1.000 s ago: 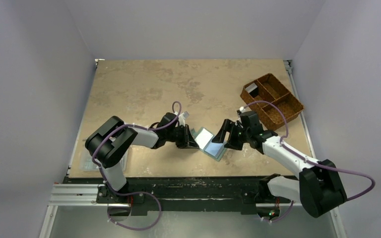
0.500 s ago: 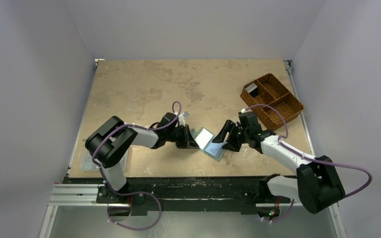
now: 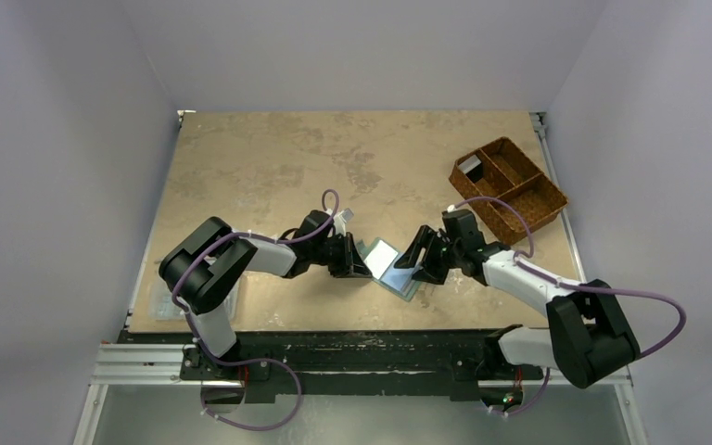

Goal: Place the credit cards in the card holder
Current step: Open the card holder at the center of the board.

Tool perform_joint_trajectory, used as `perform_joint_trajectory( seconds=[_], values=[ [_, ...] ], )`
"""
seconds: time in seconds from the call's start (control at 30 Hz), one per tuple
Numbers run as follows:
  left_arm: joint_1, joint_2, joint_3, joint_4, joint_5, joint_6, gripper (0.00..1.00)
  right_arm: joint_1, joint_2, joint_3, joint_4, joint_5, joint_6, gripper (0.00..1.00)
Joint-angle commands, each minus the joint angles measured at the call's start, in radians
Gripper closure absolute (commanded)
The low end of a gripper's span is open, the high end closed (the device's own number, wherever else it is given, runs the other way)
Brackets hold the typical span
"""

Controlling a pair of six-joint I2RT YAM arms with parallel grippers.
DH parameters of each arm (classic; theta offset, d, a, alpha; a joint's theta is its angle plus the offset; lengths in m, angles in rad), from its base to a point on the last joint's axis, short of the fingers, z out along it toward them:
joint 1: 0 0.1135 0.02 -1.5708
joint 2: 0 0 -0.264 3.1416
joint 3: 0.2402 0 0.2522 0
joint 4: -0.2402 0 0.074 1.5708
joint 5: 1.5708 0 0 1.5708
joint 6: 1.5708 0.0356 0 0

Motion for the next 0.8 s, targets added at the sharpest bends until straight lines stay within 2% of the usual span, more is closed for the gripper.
perform_joint_trajectory(
  seconds=[0.0, 0.77],
  values=[
    [0.003, 0.005, 0.023, -0.009, -0.026, 0.029, 0.99, 0.024, 0.004, 0.032, 0.027, -0.007, 0.011, 0.32],
    [0.004, 0.003, 0.024, -0.022, -0.029, 0.041, 1.00, 0.106, 0.116, 0.174, 0.042, 0.049, -0.018, 0.32]
  ],
)
